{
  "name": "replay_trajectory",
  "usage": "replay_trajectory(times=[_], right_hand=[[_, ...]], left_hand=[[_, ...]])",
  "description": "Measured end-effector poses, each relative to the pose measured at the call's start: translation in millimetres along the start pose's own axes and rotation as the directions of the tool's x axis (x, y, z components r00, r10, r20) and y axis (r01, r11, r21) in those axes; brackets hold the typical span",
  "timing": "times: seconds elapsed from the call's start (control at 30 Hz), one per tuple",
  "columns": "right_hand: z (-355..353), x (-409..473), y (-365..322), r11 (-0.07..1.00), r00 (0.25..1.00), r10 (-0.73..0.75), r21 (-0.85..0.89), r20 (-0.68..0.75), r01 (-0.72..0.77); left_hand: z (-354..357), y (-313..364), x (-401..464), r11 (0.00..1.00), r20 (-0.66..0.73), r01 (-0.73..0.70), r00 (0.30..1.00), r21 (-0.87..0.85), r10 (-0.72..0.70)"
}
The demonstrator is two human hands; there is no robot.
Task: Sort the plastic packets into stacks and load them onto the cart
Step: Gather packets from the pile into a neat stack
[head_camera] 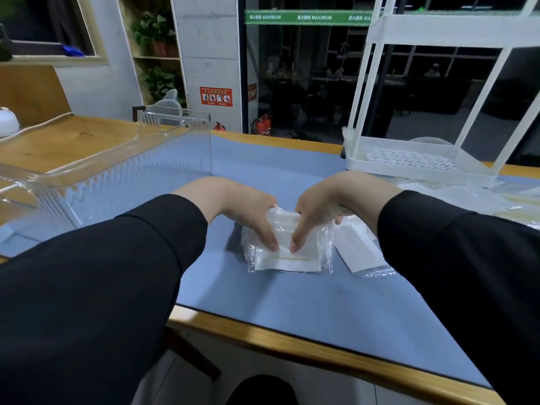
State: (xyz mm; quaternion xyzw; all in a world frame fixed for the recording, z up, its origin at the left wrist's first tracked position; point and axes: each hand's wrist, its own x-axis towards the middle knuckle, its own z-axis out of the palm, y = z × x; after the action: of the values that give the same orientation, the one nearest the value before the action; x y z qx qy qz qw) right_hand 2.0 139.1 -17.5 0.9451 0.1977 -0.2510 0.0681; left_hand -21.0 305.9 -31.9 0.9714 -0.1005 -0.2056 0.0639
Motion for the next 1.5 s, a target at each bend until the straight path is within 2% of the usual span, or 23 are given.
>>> replay_trajectory(times=[0.1, 0.23, 0.33, 0.4, 0.5, 0.6, 0.67, 0.77, 0.83, 0.9, 1.0, 1.1, 1.17, 1.27, 1.43, 1.5], right_hand=[[0.5, -2.8, -1.8, 1.000, 1.000, -0.003, 0.002, -0.012, 0.003], [5.5, -11.6, 1.3, 0.998, 0.993, -0.051, 0.039, -0.106, 0.056], [12.3, -24.4, 6.0, 0.975, 0.964, -0.120, 0.153, -0.236, 0.159], [18.7, -34.2, 7.3, 0.958, 0.926, -0.150, 0.181, -0.347, 0.223], [34.4, -44.8, 6.0, 0.963, 0.844, -0.174, 0.091, -0.507, 0.253], [52.3, -47.0, 0.4, 0.958, 0.787, -0.238, -0.004, -0.570, 0.287], [59.4, -46.2, 1.1, 0.938, 0.752, -0.229, 0.067, -0.619, 0.341], [68.1, -47.2, 11.0, 0.864, 0.721, -0.136, 0.274, -0.680, 0.421], [79.0, -44.6, 17.4, 0.790, 0.705, -0.071, 0.392, -0.706, 0.472], [90.6, -39.3, 18.1, 0.747, 0.668, -0.031, 0.426, -0.744, 0.510], [103.7, -34.1, 11.1, 0.654, 0.599, -0.051, 0.427, -0.799, 0.625], [109.8, -33.2, 10.6, 0.615, 0.575, -0.047, 0.430, -0.817, 0.661], [110.1, -34.1, 16.5, 0.603, 0.629, -0.023, 0.491, -0.777, 0.629], [110.3, -36.6, 22.8, 0.633, 0.700, -0.027, 0.530, -0.714, 0.565], [112.8, -36.6, 17.7, 0.656, 0.679, -0.038, 0.494, -0.733, 0.570], [113.7, -35.9, 16.3, 0.629, 0.684, -0.030, 0.518, -0.729, 0.580]], left_hand=[[2.4, 1.4, -3.8, 0.999, -0.031, -0.044, 0.999, -0.009, 0.044], [9.4, -0.2, -14.7, 0.990, -0.177, -0.131, 0.977, -0.048, 0.121], [17.0, 0.3, -28.3, 0.973, -0.349, -0.199, 0.925, -0.114, 0.149], [24.6, -0.8, -36.3, 0.944, -0.474, -0.283, 0.863, -0.171, 0.173], [45.0, -2.0, -43.9, 0.842, -0.617, -0.430, 0.772, -0.327, 0.155], [70.3, 9.4, -38.4, 0.660, -0.739, -0.538, 0.672, -0.524, -0.039], [80.5, 22.1, -29.7, 0.571, -0.737, -0.524, 0.634, -0.632, -0.234], [84.3, 33.7, -20.7, 0.426, -0.634, -0.470, 0.590, -0.773, -0.500], [83.2, 35.8, -21.5, 0.279, -0.552, -0.487, 0.612, -0.827, -0.566], [81.5, 38.9, -22.0, 0.234, -0.523, -0.486, 0.633, -0.842, -0.570], [82.6, 46.2, -21.5, 0.183, -0.485, -0.478, 0.646, -0.859, -0.589], [88.2, 45.8, -22.0, 0.233, -0.526, -0.492, 0.621, -0.839, -0.582], [90.5, 44.6, -22.7, 0.288, -0.542, -0.466, 0.625, -0.837, -0.563], [90.4, 43.7, -22.6, 0.260, -0.515, -0.451, 0.664, -0.854, -0.542], [91.5, 42.4, -22.1, 0.334, -0.558, -0.446, 0.671, -0.830, -0.489], [91.3, 42.2, -23.8, 0.317, -0.545, -0.444, 0.692, -0.838, -0.474]])
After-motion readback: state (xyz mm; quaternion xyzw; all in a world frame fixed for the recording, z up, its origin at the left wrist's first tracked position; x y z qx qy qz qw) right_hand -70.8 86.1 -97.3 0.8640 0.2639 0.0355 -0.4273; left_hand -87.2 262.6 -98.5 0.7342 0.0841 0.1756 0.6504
